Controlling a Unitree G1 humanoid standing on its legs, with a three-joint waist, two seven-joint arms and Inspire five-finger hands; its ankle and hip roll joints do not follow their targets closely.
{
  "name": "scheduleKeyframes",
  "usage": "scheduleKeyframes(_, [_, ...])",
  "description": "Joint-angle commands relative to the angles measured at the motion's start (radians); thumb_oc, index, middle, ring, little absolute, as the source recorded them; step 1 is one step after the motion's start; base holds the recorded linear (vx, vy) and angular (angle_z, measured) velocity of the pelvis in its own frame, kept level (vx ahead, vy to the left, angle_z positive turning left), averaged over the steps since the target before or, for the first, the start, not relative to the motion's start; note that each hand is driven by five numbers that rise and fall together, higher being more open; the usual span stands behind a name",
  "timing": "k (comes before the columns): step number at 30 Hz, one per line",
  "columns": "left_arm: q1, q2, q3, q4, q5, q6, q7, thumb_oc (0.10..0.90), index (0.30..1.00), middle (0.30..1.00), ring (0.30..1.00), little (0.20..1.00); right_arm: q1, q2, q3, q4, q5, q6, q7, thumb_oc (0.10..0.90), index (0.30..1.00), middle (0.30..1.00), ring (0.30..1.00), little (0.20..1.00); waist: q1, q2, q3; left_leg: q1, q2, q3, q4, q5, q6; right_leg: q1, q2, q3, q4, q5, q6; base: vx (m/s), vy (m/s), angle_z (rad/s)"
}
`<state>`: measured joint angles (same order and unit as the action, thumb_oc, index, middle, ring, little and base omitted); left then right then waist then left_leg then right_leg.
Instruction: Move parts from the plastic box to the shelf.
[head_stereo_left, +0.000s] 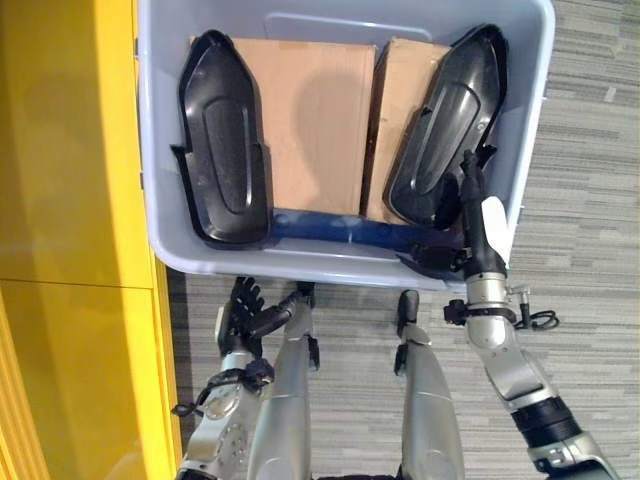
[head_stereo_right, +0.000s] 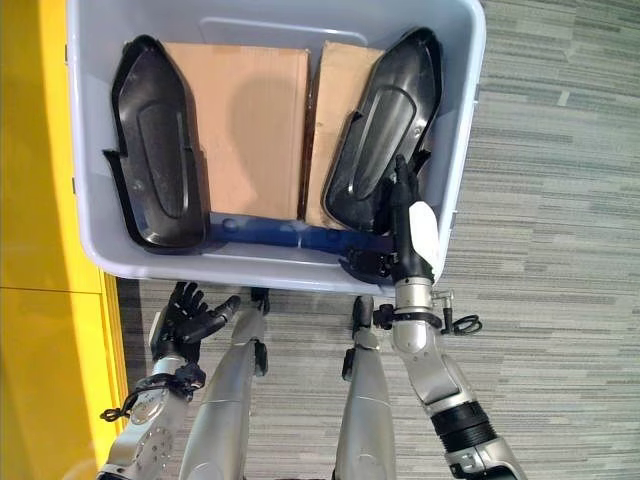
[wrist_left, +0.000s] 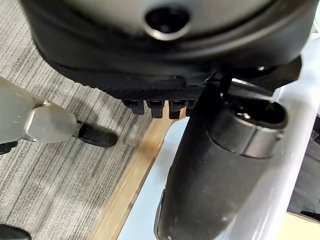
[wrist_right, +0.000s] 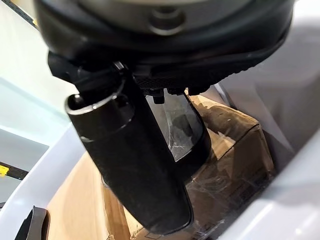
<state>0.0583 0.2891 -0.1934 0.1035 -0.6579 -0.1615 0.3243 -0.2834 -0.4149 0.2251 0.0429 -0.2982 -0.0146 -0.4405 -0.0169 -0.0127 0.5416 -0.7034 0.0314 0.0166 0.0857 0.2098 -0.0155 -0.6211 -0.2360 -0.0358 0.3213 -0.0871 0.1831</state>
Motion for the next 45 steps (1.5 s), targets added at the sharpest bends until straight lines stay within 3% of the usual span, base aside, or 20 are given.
scheduleKeyframes(1, [0.053, 0.036, 0.032, -0.107, 0.04, -0.068, 0.013, 0.9, 1.0, 1.0, 1.0, 1.0, -0.006, -0.056, -0.014, -0.075, -0.088, -0.029, -0.015, 0.9, 1.0, 1.0, 1.0, 1.0, 0.025, -0.022, -0.022, -0.011, 0.074, -0.041, 0.157, -0.188, -0.047, 0.03, -0.038, -0.081, -0.162, 0.139, -0.029, 0.0, 0.0, 0.0])
scheduleKeyframes(12, [0.047, 0.043, 0.032, -0.112, 0.043, -0.083, 0.008, 0.9, 1.0, 1.0, 1.0, 1.0, -0.115, -0.112, 0.066, 0.011, -0.28, 0.024, -0.012, 0.9, 1.0, 1.0, 1.0, 1.0, 0.043, -0.016, -0.022, -0.05, 0.07, -0.049, 0.167, -0.193, -0.048, 0.001, -0.038, -0.087, -0.156, 0.138, -0.026, 0.0, -0.002, 0.01])
scheduleKeyframes(18, [0.026, 0.041, 0.01, -0.103, 0.037, -0.09, 0.012, 0.9, 1.0, 1.0, 1.0, 1.0, -0.229, -0.06, 0.137, 0.094, -0.285, 0.044, -0.014, 0.9, 1.0, 1.0, 1.0, 1.0, 0.065, -0.01, -0.022, -0.086, 0.065, -0.056, 0.18, -0.195, -0.047, -0.019, -0.04, -0.094, -0.151, 0.139, -0.026, 0.01, 0.0, 0.05])
scheduleKeyframes(30, [0.003, 0.03, -0.006, -0.099, 0.035, -0.089, 0.028, 0.9, 1.0, 1.0, 1.0, 1.0, -0.281, 0.032, 0.194, 0.116, -0.27, 0.045, -0.018, 0.9, 1.0, 1.0, 1.0, 1.0, 0.08, -0.005, -0.022, -0.129, 0.051, -0.068, 0.195, -0.202, -0.042, -0.043, -0.044, -0.099, -0.148, 0.133, -0.028, 0.01, 0.008, 0.03])
scheduleKeyframes(31, [0.001, 0.032, -0.005, -0.098, 0.041, -0.089, 0.032, 0.9, 1.0, 1.0, 1.0, 1.0, -0.284, 0.052, 0.206, 0.147, -0.259, 0.048, -0.017, 0.4, 0.3, 0.3, 0.3, 0.3, 0.082, -0.004, -0.022, -0.136, 0.049, -0.068, 0.198, -0.204, -0.04, -0.046, -0.046, -0.1, -0.148, 0.134, -0.028, 0.01, 0.021, 0.06])
scheduleKeyframes(45, [-0.016, 0.032, 0.005, -0.096, 0.045, -0.097, 0.033, 0.9, 1.0, 1.0, 1.0, 1.0, -0.226, 0.014, 0.195, 0.197, -0.297, 0.068, -0.019, 0.4, 0.3, 0.3, 0.3, 0.3, 0.066, -0.017, -0.022, -0.115, 0.046, -0.063, 0.201, -0.211, -0.04, -0.029, -0.045, -0.093, -0.15, 0.134, -0.025, 0.0, 0.002, 0.0])
